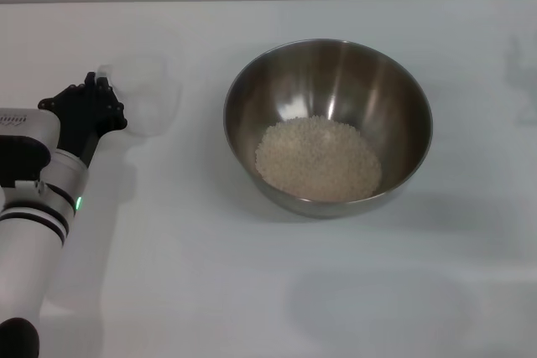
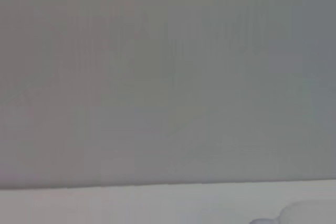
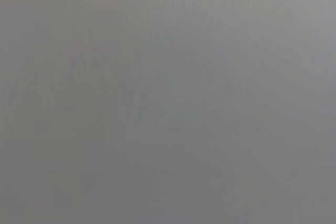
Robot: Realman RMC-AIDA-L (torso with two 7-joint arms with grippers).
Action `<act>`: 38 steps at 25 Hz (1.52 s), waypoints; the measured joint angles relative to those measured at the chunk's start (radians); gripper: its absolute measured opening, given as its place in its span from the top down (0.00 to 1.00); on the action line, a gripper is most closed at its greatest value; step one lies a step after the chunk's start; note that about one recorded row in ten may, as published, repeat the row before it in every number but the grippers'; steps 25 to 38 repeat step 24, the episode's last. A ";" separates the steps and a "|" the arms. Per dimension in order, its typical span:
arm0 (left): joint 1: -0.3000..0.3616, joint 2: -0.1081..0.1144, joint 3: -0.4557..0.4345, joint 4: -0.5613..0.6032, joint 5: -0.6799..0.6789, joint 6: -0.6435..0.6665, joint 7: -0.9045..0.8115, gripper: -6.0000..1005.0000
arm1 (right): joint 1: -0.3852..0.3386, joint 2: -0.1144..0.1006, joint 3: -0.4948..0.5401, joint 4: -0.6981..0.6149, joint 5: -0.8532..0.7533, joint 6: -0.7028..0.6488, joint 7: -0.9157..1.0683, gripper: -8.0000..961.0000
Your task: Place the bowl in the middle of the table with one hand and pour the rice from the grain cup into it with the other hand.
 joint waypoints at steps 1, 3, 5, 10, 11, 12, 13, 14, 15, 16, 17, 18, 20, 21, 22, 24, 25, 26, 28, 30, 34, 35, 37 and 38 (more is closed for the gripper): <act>0.000 0.001 0.000 0.005 0.000 -0.003 -0.019 0.96 | -0.001 0.000 0.000 0.000 0.000 0.000 0.000 0.63; 0.002 0.003 0.001 0.013 0.003 -0.002 -0.053 0.92 | -0.002 0.000 0.000 0.000 0.000 0.000 0.000 0.63; 0.007 0.005 0.004 0.022 0.006 0.005 -0.088 0.85 | -0.003 0.000 0.000 0.000 0.000 -0.001 0.000 0.63; 0.053 0.008 0.010 0.012 0.052 0.048 -0.112 0.68 | -0.004 0.000 0.000 -0.001 0.000 -0.001 0.000 0.63; 0.069 0.009 0.010 0.004 0.068 0.058 -0.113 0.64 | -0.004 0.000 0.000 -0.001 0.000 -0.002 0.000 0.63; 0.091 0.010 0.010 -0.010 0.088 0.067 -0.113 0.60 | -0.004 0.000 0.000 -0.001 0.000 -0.002 0.000 0.63; 0.101 0.011 0.011 -0.017 0.099 0.071 -0.114 0.55 | -0.002 0.000 0.000 0.000 0.000 -0.002 0.000 0.63; 0.108 0.011 0.011 -0.020 0.106 0.075 -0.114 0.55 | -0.001 0.000 0.000 0.003 0.000 -0.002 -0.001 0.63; 0.127 0.012 0.011 -0.031 0.126 0.092 -0.114 0.55 | 0.001 0.000 0.001 0.006 0.000 -0.002 -0.001 0.63; 0.143 0.012 0.011 -0.037 0.144 0.113 -0.116 0.55 | 0.003 -0.001 0.002 0.010 0.000 -0.002 -0.001 0.63; 0.164 0.011 0.011 -0.039 0.171 0.153 -0.123 0.55 | 0.003 -0.002 0.002 0.013 0.001 -0.002 -0.001 0.63; 0.178 0.010 0.011 -0.037 0.192 0.191 -0.132 0.55 | 0.004 -0.002 0.003 0.015 0.003 -0.002 -0.001 0.63; 0.207 0.007 0.011 -0.019 0.242 0.297 -0.175 0.55 | 0.001 -0.001 0.007 0.021 0.007 0.001 -0.002 0.63; 0.215 0.006 0.011 -0.005 0.259 0.343 -0.199 0.55 | 0.000 0.002 0.012 0.027 0.008 0.004 -0.001 0.63; 0.221 0.005 0.015 0.016 0.273 0.401 -0.227 0.55 | -0.002 0.005 0.017 0.035 0.009 0.008 0.002 0.63; 0.223 0.003 0.023 0.053 0.283 0.486 -0.267 0.55 | -0.004 0.009 0.024 0.063 0.010 0.013 0.031 0.63; 0.223 0.003 0.023 0.053 0.283 0.486 -0.267 0.55 | -0.004 0.009 0.024 0.063 0.010 0.013 0.031 0.63; 0.223 0.003 0.023 0.053 0.283 0.486 -0.267 0.55 | -0.004 0.009 0.024 0.063 0.010 0.013 0.031 0.63; 0.223 0.003 0.023 0.053 0.283 0.486 -0.267 0.55 | -0.004 0.009 0.024 0.063 0.010 0.013 0.031 0.63; 0.223 0.003 0.023 0.053 0.283 0.486 -0.267 0.55 | -0.004 0.009 0.024 0.063 0.010 0.013 0.031 0.63; 0.223 0.003 0.023 0.053 0.283 0.486 -0.267 0.55 | -0.004 0.009 0.024 0.063 0.010 0.013 0.031 0.63; 0.223 0.003 0.023 0.053 0.283 0.486 -0.267 0.55 | -0.004 0.009 0.024 0.063 0.010 0.013 0.031 0.63; 0.223 0.003 0.023 0.053 0.283 0.486 -0.267 0.55 | -0.004 0.009 0.024 0.063 0.010 0.013 0.031 0.63; 0.223 0.003 0.023 0.053 0.283 0.486 -0.267 0.55 | -0.004 0.009 0.024 0.063 0.010 0.013 0.031 0.63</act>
